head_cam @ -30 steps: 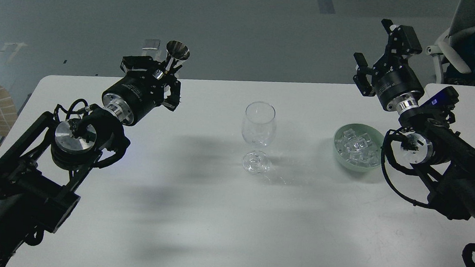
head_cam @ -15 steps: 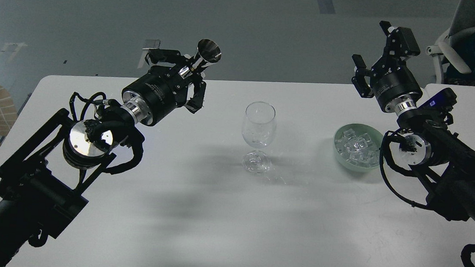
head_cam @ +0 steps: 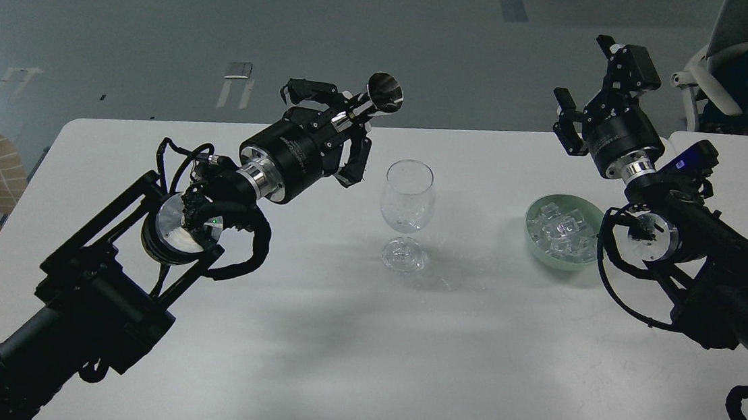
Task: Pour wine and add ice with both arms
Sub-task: 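Carry the jigger with the left gripper over the wine glass, then tilt the jigger with the left gripper to pour into the glass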
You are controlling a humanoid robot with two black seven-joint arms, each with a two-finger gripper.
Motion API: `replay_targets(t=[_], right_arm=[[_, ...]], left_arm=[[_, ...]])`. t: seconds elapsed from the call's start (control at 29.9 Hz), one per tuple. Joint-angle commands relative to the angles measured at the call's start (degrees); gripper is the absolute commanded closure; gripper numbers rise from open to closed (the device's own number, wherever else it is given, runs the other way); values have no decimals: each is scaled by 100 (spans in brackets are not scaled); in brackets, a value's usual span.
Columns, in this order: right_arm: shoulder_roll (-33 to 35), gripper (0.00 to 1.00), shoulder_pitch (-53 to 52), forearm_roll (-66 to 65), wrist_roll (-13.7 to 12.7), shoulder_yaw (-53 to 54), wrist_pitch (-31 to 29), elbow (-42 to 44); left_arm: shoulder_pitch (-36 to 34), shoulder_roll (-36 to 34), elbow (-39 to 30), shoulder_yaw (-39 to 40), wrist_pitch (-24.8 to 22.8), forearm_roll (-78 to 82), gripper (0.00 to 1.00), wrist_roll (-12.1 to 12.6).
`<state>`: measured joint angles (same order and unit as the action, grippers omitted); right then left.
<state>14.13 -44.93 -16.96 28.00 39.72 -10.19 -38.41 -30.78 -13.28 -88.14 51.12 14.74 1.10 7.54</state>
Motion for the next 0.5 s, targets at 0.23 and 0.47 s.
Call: replay_targets(t=[0.23, 0.47], right_arm=[[2, 0, 20, 0, 0, 0, -1, -8], [-6, 0, 20, 0, 0, 0, -1, -8]], left_arm=[[-95, 282, 192, -155, 82, 874, 100, 28], [-95, 335, 192, -146, 108, 1612, 100, 63]])
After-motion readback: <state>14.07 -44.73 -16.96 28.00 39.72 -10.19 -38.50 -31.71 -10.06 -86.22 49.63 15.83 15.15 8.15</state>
